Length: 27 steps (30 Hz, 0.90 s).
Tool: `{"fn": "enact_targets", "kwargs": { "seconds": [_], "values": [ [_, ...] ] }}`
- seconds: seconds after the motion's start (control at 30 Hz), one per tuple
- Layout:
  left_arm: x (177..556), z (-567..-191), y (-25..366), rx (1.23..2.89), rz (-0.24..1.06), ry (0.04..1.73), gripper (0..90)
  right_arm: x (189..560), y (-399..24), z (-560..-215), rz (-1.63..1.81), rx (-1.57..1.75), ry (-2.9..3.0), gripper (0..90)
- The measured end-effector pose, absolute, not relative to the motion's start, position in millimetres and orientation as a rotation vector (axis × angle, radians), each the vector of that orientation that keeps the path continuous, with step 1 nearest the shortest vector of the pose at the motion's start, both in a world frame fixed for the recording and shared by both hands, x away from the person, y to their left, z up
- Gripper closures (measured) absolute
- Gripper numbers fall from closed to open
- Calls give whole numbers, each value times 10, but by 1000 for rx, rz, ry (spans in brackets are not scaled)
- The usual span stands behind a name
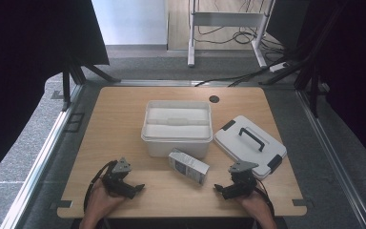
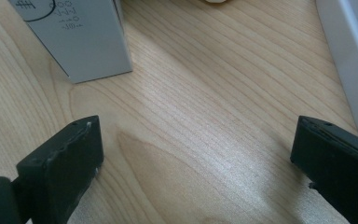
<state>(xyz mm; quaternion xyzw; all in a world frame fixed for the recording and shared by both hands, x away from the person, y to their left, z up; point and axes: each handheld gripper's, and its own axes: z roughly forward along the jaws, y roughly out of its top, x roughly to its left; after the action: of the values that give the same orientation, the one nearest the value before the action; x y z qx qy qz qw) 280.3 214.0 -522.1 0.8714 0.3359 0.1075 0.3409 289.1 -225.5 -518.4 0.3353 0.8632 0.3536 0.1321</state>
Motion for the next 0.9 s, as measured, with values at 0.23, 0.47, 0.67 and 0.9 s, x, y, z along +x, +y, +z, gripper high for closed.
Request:
{"fn": "enact_targets", "kwargs": {
  "seconds": [0.23, 0.47, 0.67, 0.9],
  "values": [
    [2804, -5221, 2140, 2267, 279, 874, 0, 2893, -2275, -5141, 1027, 978, 2538, 66],
    [2804, -5221, 2140, 2267, 280, 875, 0, 2883, -2230, -5022, 1016, 940, 2567, 69],
    [2804, -5221, 2140, 2267, 280, 875, 0, 2906, -2159, -4878, 1004, 894, 2608, 76],
    [2804, -5221, 2141, 2267, 280, 874, 0, 2966, -2043, -4720, 948, 866, 2688, 76]
  ]
}}
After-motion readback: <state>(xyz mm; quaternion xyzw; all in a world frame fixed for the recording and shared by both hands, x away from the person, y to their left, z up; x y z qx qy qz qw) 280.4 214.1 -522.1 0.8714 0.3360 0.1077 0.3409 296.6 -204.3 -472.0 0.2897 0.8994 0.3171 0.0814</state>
